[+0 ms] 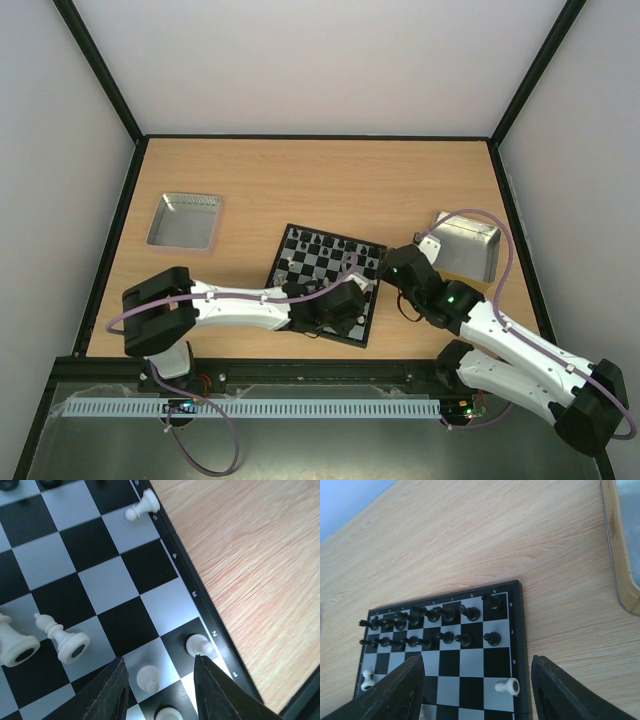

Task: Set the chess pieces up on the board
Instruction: Place the chess piece on the chessboard.

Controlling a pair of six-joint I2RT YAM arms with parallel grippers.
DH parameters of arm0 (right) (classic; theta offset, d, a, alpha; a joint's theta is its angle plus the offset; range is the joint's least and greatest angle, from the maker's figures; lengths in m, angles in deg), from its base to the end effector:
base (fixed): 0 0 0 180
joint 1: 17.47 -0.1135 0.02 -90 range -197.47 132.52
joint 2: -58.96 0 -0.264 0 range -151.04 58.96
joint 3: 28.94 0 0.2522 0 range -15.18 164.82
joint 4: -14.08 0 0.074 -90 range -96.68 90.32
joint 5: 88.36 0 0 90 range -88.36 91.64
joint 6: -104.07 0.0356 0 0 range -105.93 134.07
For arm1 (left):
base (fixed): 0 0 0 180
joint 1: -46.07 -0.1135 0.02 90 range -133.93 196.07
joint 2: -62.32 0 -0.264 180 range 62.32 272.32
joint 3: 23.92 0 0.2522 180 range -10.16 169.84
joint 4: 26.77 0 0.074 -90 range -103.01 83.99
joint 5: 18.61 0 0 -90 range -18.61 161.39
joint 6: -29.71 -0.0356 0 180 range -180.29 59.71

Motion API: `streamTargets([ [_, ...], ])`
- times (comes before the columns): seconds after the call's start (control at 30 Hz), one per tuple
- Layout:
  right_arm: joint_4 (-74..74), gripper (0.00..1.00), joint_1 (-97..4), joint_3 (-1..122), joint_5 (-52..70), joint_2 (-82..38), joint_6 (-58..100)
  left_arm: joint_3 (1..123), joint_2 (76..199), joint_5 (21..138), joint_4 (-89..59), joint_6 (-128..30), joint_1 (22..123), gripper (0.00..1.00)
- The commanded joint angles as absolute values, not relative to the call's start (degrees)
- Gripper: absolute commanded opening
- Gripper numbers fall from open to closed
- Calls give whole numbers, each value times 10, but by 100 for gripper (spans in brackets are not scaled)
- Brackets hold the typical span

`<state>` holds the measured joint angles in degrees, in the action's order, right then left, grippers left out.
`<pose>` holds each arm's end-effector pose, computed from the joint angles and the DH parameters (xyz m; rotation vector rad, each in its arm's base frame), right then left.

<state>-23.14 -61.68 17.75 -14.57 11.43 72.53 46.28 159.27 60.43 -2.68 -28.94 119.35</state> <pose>0.1353 0.1178 0.2378 0.4405 2.2465 0.6654 0.1060 -0.3294 0.1776 0.8216 2.3848 -0.5617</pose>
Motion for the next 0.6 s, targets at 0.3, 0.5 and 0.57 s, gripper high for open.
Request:
streamTargets([
  [0.3, -236, 44, -614, 134, -90, 59, 734, 423, 1446, 556, -33, -209, 1137, 42],
  [0.5, -189, 38, -614, 136, -55, -8, 710, 346, 1352, 608, -81, -168, 1071, 45],
  [0.57, -178, 38, -613, 140, -51, -34, 703, 328, 1331, 625, -91, -160, 1053, 45],
])
